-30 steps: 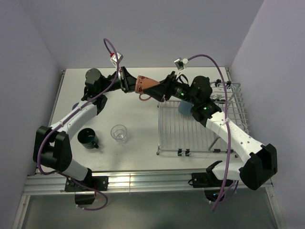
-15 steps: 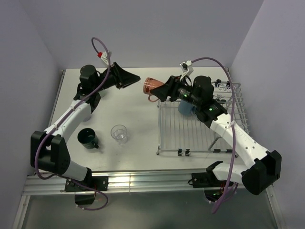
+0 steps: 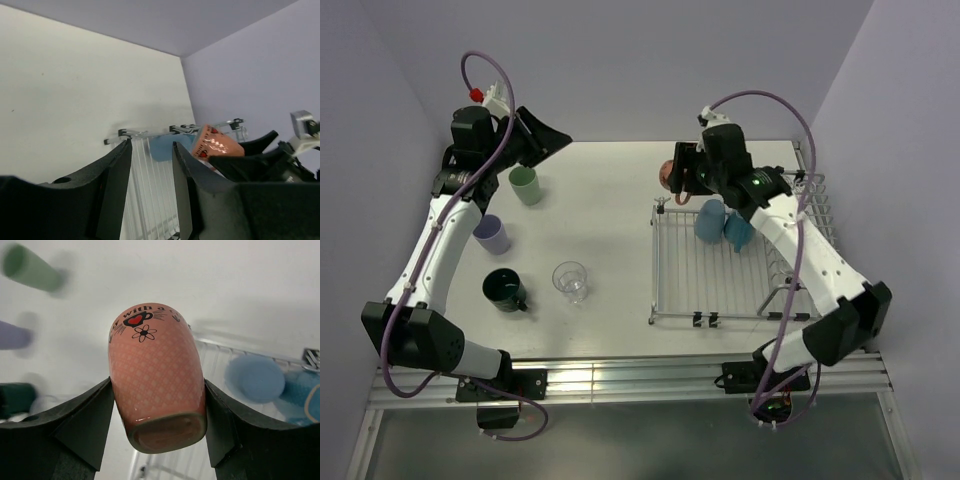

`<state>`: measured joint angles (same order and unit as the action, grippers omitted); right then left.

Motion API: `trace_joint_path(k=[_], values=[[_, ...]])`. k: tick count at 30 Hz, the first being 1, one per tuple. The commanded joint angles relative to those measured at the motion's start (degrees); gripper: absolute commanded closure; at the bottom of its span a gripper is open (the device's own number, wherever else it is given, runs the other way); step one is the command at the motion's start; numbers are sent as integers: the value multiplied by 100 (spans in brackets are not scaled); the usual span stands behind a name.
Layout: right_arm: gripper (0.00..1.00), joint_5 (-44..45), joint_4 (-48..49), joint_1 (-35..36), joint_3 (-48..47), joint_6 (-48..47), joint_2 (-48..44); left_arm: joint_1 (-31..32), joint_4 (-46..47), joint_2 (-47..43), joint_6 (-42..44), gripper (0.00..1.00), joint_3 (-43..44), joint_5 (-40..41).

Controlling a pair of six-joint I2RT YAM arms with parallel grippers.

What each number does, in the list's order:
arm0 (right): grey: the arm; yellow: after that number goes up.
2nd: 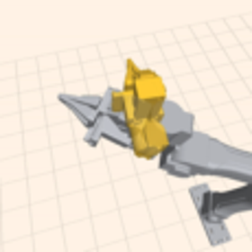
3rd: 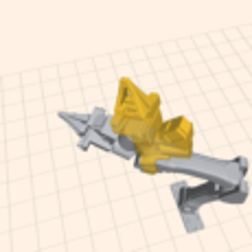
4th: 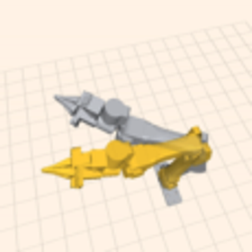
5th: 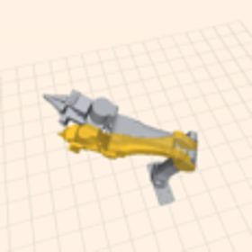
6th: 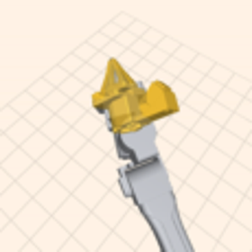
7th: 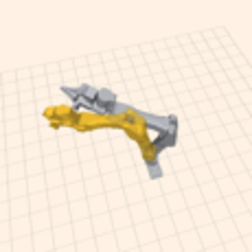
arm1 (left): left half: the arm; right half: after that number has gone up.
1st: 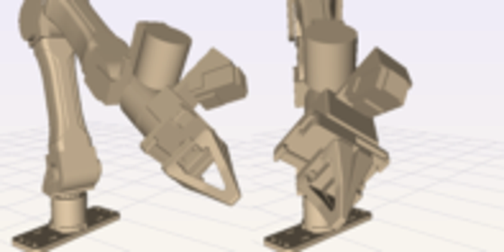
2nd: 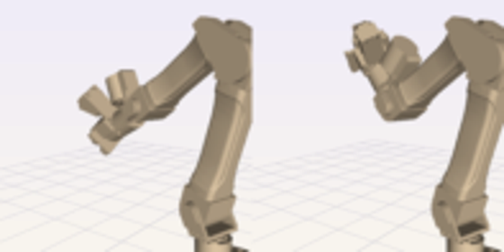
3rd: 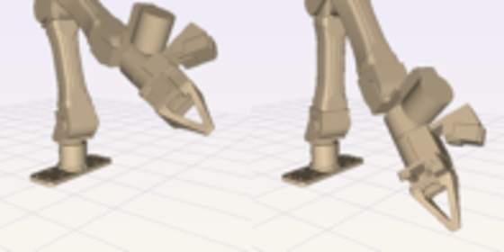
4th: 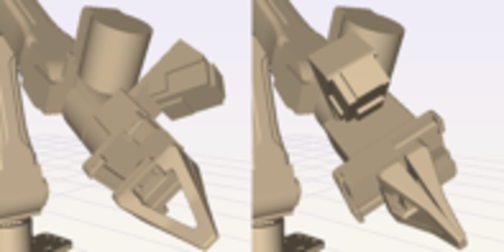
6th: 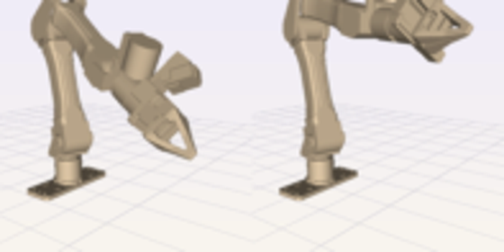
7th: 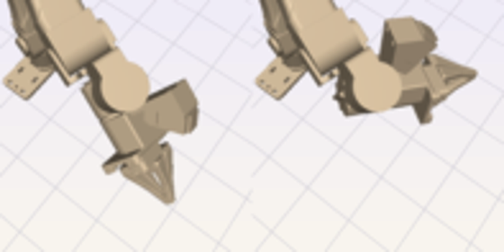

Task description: Load the cups into the dish rack

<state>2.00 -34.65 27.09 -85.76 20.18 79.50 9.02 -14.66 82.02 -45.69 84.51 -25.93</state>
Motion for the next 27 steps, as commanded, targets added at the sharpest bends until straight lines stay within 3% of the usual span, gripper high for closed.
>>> trace_joint_path(k=[1, 27], values=[[100, 723, -1043, -11, -354, -462, 609, 21, -775, -186, 482, 56, 241, 326], [100, 714, -1166, 121, -609, -718, 2271, 21, -899, -204, 676, 55, 57, 238]])
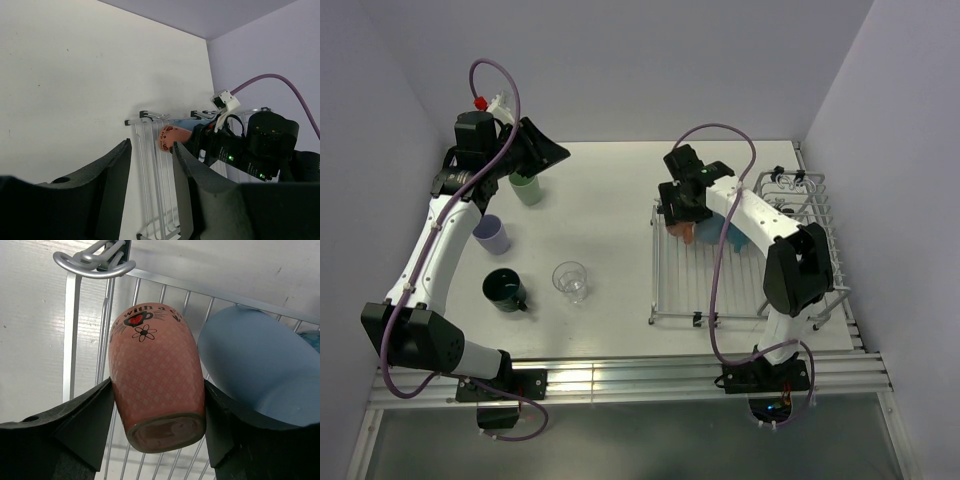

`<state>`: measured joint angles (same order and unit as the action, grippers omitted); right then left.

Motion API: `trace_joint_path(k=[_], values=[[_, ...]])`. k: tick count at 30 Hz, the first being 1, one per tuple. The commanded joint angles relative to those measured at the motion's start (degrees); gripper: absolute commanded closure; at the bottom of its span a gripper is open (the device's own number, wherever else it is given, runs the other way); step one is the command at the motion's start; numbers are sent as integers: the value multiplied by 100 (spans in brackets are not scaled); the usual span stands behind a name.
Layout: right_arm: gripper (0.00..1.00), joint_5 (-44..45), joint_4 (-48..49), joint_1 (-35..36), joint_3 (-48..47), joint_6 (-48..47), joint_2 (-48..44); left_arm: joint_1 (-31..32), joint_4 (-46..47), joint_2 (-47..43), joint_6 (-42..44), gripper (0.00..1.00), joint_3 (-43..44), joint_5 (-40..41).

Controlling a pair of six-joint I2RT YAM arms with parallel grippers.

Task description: Load the cups into the dish rack

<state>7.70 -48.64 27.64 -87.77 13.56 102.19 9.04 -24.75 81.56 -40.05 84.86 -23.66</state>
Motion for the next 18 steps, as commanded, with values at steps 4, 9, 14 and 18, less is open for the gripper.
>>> trace_joint_path(k=[4, 9, 14, 18], values=[[100, 143, 259, 93, -443, -64, 152, 19, 120, -158, 112, 55, 13, 11], [100, 249, 206, 163, -583, -38, 424, 19, 94, -149, 121, 55, 4, 19], [100, 548, 101, 207, -715, 32, 617, 19, 58, -158, 156, 55, -22, 46], [91, 671, 39, 251, -777, 76, 670, 19, 76, -140, 147, 55, -48, 28]])
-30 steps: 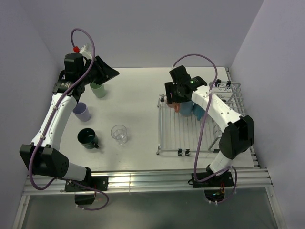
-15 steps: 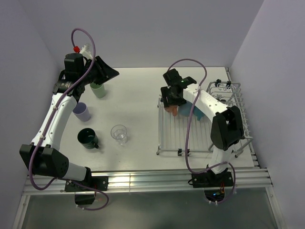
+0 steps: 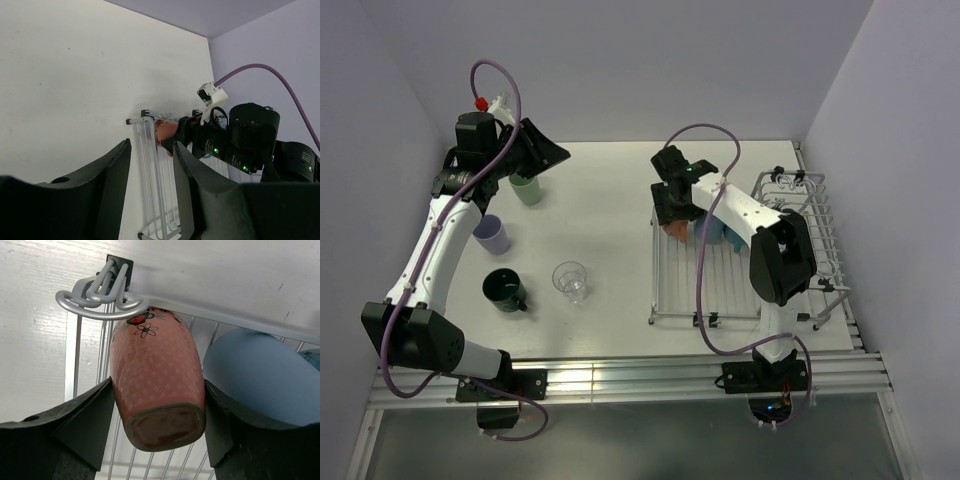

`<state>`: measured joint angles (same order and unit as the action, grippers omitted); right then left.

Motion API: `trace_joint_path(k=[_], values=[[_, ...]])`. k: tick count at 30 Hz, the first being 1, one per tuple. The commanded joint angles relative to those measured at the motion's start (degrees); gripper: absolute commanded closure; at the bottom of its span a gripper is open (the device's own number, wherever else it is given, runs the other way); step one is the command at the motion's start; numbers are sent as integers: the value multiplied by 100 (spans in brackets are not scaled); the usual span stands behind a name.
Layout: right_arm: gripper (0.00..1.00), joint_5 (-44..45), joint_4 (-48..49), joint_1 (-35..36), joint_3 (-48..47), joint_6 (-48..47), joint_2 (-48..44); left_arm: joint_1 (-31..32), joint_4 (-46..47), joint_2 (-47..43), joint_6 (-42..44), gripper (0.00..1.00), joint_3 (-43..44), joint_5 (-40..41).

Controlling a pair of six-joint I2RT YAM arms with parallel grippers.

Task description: Load the cups into the dish rack

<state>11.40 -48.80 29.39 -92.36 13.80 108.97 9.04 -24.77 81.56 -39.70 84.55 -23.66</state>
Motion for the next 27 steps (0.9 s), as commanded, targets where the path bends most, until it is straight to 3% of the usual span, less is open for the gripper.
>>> trace_joint_path(k=[1, 11, 14, 27], values=[[89, 319, 46, 85, -318, 44, -7, 19, 78, -132, 112, 55, -9, 28], [53, 548, -95, 129, -362, 79, 89, 19, 69, -149, 129, 51, -27, 37], [38, 556, -121, 138, -353, 79, 72, 19, 52, -149, 147, 50, -18, 54], [21, 477, -113, 181, -266, 26, -68, 19, 69, -158, 156, 40, -53, 28]])
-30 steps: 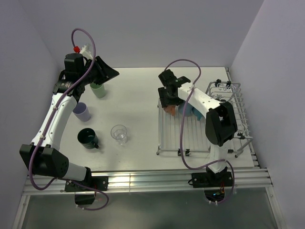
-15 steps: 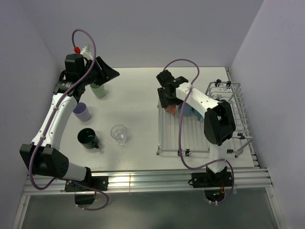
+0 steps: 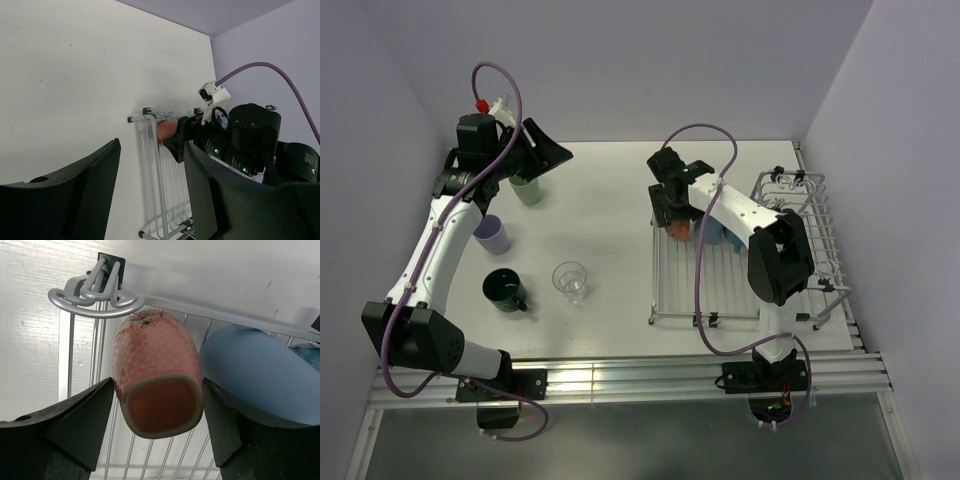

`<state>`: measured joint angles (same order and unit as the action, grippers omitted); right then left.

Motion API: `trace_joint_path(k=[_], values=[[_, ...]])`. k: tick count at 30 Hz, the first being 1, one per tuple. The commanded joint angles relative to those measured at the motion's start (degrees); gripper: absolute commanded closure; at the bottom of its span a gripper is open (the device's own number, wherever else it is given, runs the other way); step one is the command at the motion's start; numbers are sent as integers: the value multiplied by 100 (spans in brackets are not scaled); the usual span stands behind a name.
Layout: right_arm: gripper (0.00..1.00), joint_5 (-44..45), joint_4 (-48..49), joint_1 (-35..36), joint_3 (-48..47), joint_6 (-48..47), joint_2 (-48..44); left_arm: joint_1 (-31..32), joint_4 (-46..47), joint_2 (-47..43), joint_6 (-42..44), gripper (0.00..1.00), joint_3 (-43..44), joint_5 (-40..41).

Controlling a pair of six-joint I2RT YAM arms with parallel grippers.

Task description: Load the cups into the dish rack

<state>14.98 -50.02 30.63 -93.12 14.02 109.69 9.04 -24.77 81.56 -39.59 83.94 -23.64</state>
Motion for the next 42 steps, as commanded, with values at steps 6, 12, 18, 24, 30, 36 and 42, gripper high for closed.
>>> trace_joint_path(k=[6, 12, 18, 24, 30, 36, 42], values=[[20, 110, 1, 66, -206, -22, -176, 19, 69, -167, 154, 39, -9, 44], [20, 75, -25, 92, -250, -13, -386, 19, -1, -114, 171, 39, 43, 157], [20, 66, -113, 162, -329, -22, -764, 19, -510, 35, 250, 39, 219, 1237], [20, 110, -122, 233, -207, -40, -1230, 19, -686, 272, 180, 39, 306, 2757], [20, 75, -52, 347, -31, -66, -1793, -112, -1143, 975, 5, 40, 939, 4226], [20, 5, 10, 435, 83, -75, -2188, -411, -1249, 1669, -40, 40, 1203, 4429], [20, -31, 141, 487, 382, -75, -2435, -824, -908, 2127, -57, 41, 853, 4149]])
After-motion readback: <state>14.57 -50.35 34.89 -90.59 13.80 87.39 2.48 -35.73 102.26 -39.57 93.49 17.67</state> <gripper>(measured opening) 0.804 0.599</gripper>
